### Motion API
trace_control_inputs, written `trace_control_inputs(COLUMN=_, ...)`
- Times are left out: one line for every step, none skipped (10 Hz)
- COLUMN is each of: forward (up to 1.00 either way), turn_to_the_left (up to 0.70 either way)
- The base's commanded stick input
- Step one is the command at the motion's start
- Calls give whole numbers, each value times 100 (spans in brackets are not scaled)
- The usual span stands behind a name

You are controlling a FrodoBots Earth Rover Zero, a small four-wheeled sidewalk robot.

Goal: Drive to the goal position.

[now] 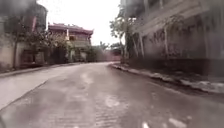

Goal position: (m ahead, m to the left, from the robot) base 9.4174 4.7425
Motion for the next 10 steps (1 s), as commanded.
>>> trace_control_inputs(forward=70, turn_to_the_left=0)
trace_control_inputs(forward=70, turn_to_the_left=0)
trace_control_inputs(forward=70, turn_to_the_left=0)
trace_control_inputs(forward=70, turn_to_the_left=0)
trace_control_inputs(forward=70, turn_to_the_left=0)
trace_control_inputs(forward=70, turn_to_the_left=0)
trace_control_inputs(forward=54, turn_to_the_left=0)
trace_control_inputs(forward=0, turn_to_the_left=0)
trace_control_inputs(forward=0, turn_to_the_left=0)
trace_control_inputs(forward=0, turn_to_the_left=0)
